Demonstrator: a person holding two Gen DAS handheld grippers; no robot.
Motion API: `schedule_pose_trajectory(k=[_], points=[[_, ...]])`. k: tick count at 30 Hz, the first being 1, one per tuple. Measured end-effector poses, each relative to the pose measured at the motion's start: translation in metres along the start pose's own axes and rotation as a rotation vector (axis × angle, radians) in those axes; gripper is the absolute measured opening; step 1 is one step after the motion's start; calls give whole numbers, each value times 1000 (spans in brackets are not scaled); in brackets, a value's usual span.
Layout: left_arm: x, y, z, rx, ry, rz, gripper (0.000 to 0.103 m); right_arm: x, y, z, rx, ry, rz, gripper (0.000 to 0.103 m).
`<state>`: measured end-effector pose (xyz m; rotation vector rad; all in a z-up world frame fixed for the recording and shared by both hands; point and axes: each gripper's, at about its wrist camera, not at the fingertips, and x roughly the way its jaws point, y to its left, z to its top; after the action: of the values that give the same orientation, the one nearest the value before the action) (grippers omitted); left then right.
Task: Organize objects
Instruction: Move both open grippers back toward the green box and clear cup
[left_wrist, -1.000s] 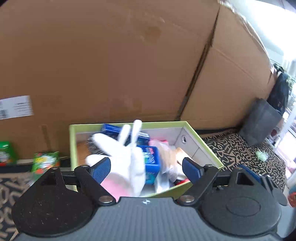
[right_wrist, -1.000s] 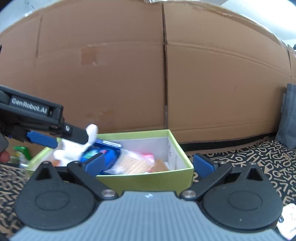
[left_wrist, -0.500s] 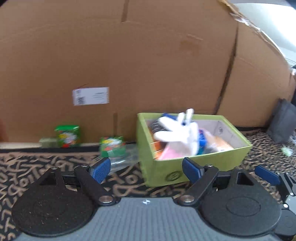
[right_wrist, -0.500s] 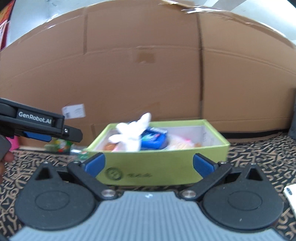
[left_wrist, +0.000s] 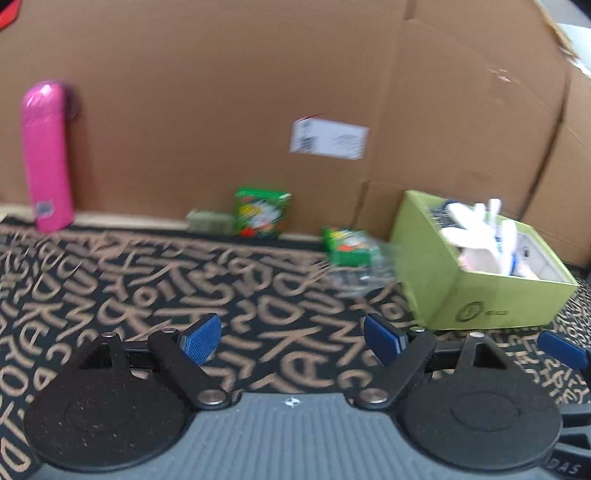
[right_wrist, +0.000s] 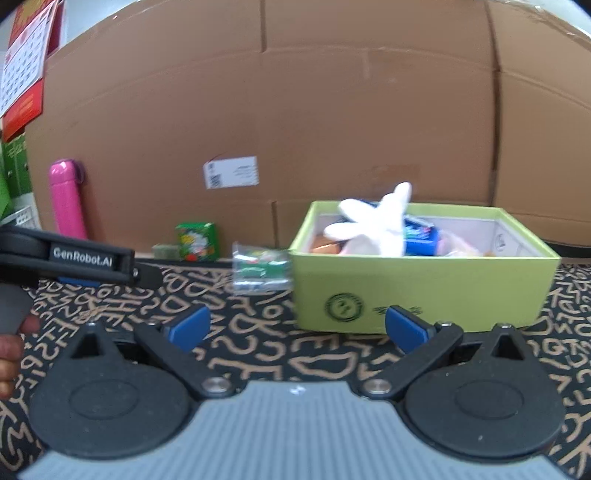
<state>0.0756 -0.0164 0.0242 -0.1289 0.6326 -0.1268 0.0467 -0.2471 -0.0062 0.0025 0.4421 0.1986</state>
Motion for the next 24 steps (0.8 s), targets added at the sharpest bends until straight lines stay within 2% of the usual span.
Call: schedule_pose_trajectory(k=[7, 13, 15, 17, 19, 21, 22, 24], points=[[3, 40, 2, -42, 1, 21, 88, 20, 38, 2, -79, 28, 70, 103], [8, 71, 20, -61, -42, 27, 88, 43, 73, 17, -190, -21, 80, 103], [16, 79, 27, -45, -48, 28, 88, 57, 84, 22, -239, -28, 57, 98], [28, 86, 34, -33, -36, 23, 88, 71, 93, 25, -301, -22, -3, 84], [38, 90, 38, -35, -18, 17, 88, 89, 101, 27, -377, -14, -84, 73], [46, 93, 43, -39, -19, -5, 88, 105, 105, 27, -441, -2, -146, 63], [49, 94, 45, -37, -26, -22, 88, 114, 106, 27, -468, 9, -166, 54], [60, 90, 53, -24, -38, -54, 88, 131, 105, 25, -509, 41, -202, 49]])
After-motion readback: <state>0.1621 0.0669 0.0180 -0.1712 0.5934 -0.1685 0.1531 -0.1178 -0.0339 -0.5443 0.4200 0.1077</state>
